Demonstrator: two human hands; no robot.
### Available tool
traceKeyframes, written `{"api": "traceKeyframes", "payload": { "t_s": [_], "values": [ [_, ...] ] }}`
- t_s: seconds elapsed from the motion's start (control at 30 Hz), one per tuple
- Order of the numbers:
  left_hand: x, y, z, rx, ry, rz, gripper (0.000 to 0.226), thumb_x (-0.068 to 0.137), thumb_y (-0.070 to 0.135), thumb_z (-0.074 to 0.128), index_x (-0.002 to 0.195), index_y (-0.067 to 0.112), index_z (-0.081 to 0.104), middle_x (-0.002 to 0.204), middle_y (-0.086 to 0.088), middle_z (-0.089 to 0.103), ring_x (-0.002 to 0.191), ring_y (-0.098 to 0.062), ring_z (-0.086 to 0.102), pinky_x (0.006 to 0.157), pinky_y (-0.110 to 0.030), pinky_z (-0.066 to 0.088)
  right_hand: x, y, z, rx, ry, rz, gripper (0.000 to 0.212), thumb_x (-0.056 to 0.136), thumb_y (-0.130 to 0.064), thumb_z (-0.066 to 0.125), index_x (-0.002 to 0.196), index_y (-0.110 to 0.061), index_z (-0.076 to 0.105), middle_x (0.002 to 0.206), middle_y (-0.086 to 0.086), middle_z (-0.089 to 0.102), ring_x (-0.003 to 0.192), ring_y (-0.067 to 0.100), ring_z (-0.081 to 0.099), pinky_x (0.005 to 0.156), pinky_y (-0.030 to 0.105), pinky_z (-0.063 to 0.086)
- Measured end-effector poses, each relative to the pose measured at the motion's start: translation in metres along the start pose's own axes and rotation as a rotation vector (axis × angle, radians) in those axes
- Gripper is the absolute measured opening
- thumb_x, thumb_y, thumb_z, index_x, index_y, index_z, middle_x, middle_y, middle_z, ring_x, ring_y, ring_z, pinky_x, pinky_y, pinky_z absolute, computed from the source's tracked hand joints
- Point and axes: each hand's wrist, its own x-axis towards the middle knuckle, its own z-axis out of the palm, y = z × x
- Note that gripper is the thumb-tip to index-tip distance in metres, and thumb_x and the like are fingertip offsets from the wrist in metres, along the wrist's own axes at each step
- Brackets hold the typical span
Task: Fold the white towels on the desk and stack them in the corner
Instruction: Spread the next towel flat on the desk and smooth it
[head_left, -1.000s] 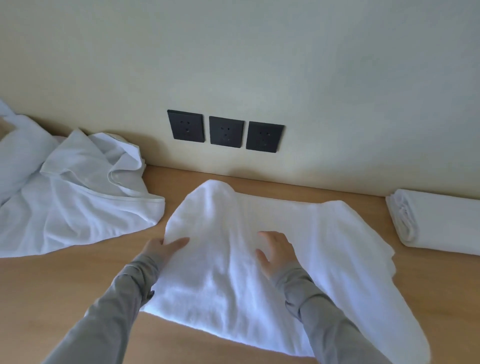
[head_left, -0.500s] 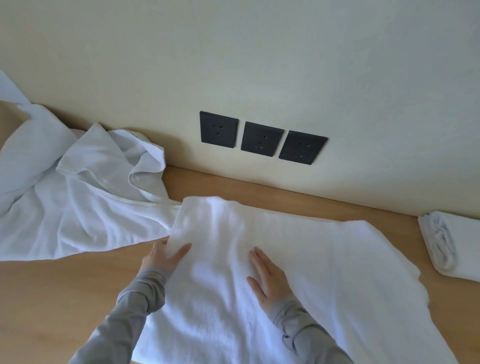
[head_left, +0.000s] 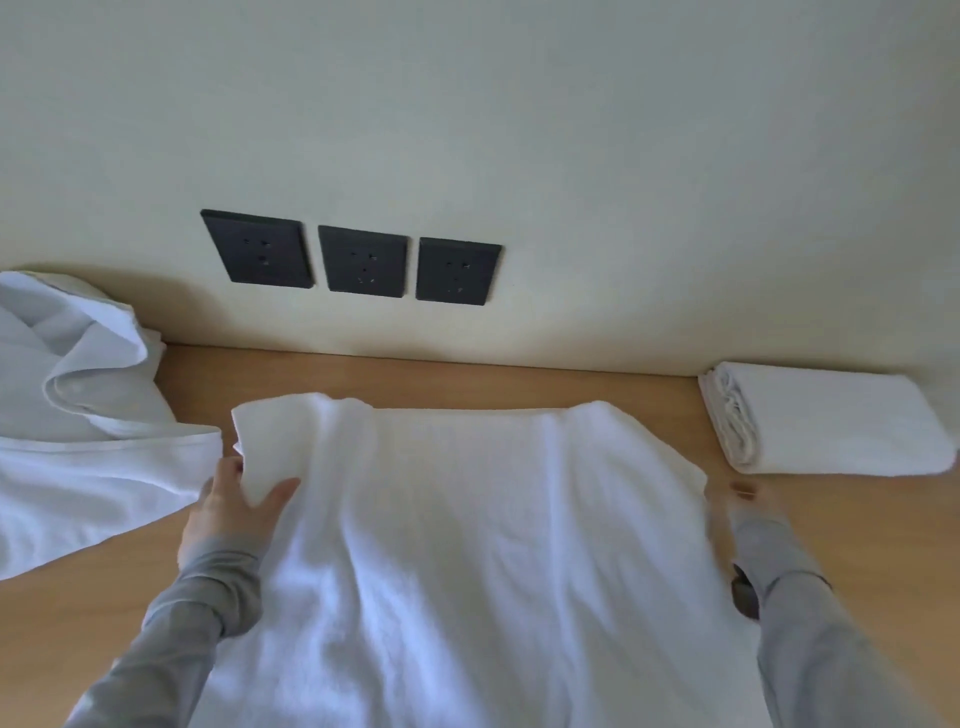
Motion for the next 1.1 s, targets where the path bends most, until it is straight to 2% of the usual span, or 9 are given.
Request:
{"api": "traceKeyframes", "payload": {
  "t_s": [0.07, 0.17, 0.33, 0.47, 0.7, 0.8, 0.9, 1.0, 1.1],
  "values": [
    [-0.001, 0.002, 0.003, 0.040, 0.010, -0.011, 0.054, 0.080, 0.042, 0.067, 0.115, 0.007, 0.045, 0.110, -0.024, 0.056, 0.093, -0.044, 0.055, 0.080, -0.050, 0.045, 0.015, 0.014, -0.007, -0.010, -0.090, 0.128, 0.032, 0.087, -0.031, 0.063, 0.107, -0.009, 0.053, 0.134, 0.018, 0.049, 0.123, 0.038, 0.045, 0.104, 0.051, 0.036],
    [-0.005, 0.007, 0.007, 0.067, 0.026, -0.035, 0.053, 0.080, 0.042, 0.068, 0.114, 0.010, 0.043, 0.110, -0.026, 0.056, 0.093, -0.046, 0.054, 0.080, -0.053, 0.045, 0.024, 0.032, -0.008, -0.125, -0.164, 0.120, 0.066, 0.081, -0.048, 0.065, 0.131, -0.010, 0.045, 0.133, 0.020, 0.050, 0.119, 0.040, 0.048, 0.103, 0.052, 0.038],
    [-0.027, 0.028, 0.024, 0.084, 0.071, 0.050, 0.039, 0.080, 0.035, 0.067, 0.103, 0.016, 0.042, 0.109, -0.023, 0.055, 0.095, -0.047, 0.053, 0.080, -0.051, 0.043, 0.030, 0.033, 0.007, -0.083, -0.340, 0.073, 0.086, 0.077, -0.066, 0.055, 0.141, -0.011, 0.037, 0.140, 0.015, 0.045, 0.125, 0.036, 0.045, 0.109, 0.049, 0.032],
    [-0.044, 0.046, 0.041, 0.131, 0.090, 0.075, 0.038, 0.083, 0.031, 0.066, 0.108, 0.013, 0.044, 0.111, -0.023, 0.052, 0.096, -0.046, 0.053, 0.079, -0.049, 0.041, 0.031, 0.029, 0.022, 0.013, -0.459, 0.098, 0.100, 0.067, -0.067, 0.065, 0.146, -0.016, 0.028, 0.144, 0.012, 0.040, 0.129, 0.036, 0.040, 0.110, 0.051, 0.030],
    [-0.049, 0.048, 0.041, 0.147, 0.096, 0.063, 0.041, 0.084, 0.028, 0.064, 0.114, 0.008, 0.044, 0.114, -0.024, 0.050, 0.104, -0.044, 0.049, 0.084, -0.049, 0.040, 0.021, 0.017, 0.031, 0.110, -0.718, 0.166, 0.076, 0.071, -0.044, 0.075, 0.132, -0.011, 0.046, 0.111, 0.013, 0.059, 0.106, 0.033, 0.053, 0.101, 0.051, 0.040],
    [-0.048, 0.048, 0.041, 0.154, 0.089, 0.061, 0.042, 0.084, 0.028, 0.064, 0.116, 0.009, 0.045, 0.116, -0.025, 0.049, 0.105, -0.045, 0.049, 0.085, -0.050, 0.039, 0.013, 0.009, 0.017, 0.153, -0.709, 0.099, 0.062, 0.070, -0.032, 0.078, 0.122, -0.011, 0.051, 0.110, 0.014, 0.062, 0.103, 0.033, 0.057, 0.093, 0.048, 0.046],
    [-0.047, 0.047, 0.042, 0.151, 0.077, 0.053, 0.042, 0.085, 0.029, 0.064, 0.117, 0.011, 0.044, 0.119, -0.024, 0.050, 0.105, -0.048, 0.049, 0.085, -0.052, 0.040, 0.013, 0.000, 0.000, 0.276, -0.607, -0.108, 0.056, 0.071, -0.016, 0.079, 0.120, -0.003, 0.055, 0.087, 0.007, 0.070, 0.083, 0.027, 0.066, 0.074, 0.042, 0.054],
    [-0.049, 0.049, 0.041, 0.141, 0.074, 0.038, 0.043, 0.084, 0.028, 0.065, 0.116, 0.009, 0.043, 0.118, -0.026, 0.050, 0.105, -0.049, 0.048, 0.086, -0.054, 0.040, 0.007, 0.002, 0.000, 0.198, -0.612, -0.174, 0.073, 0.071, -0.024, 0.080, 0.133, -0.010, 0.045, 0.113, 0.011, 0.064, 0.102, 0.032, 0.062, 0.094, 0.048, 0.048],
    [-0.057, 0.052, 0.041, 0.203, 0.308, 0.096, 0.054, 0.078, 0.022, 0.073, 0.120, 0.005, 0.043, 0.117, -0.033, 0.045, 0.107, -0.050, 0.044, 0.087, -0.059, 0.033, 0.004, 0.015, 0.008, 0.043, -0.552, -0.112, 0.090, 0.069, -0.045, 0.078, 0.142, -0.017, 0.032, 0.132, 0.011, 0.051, 0.116, 0.033, 0.052, 0.102, 0.048, 0.041]
  ]
}}
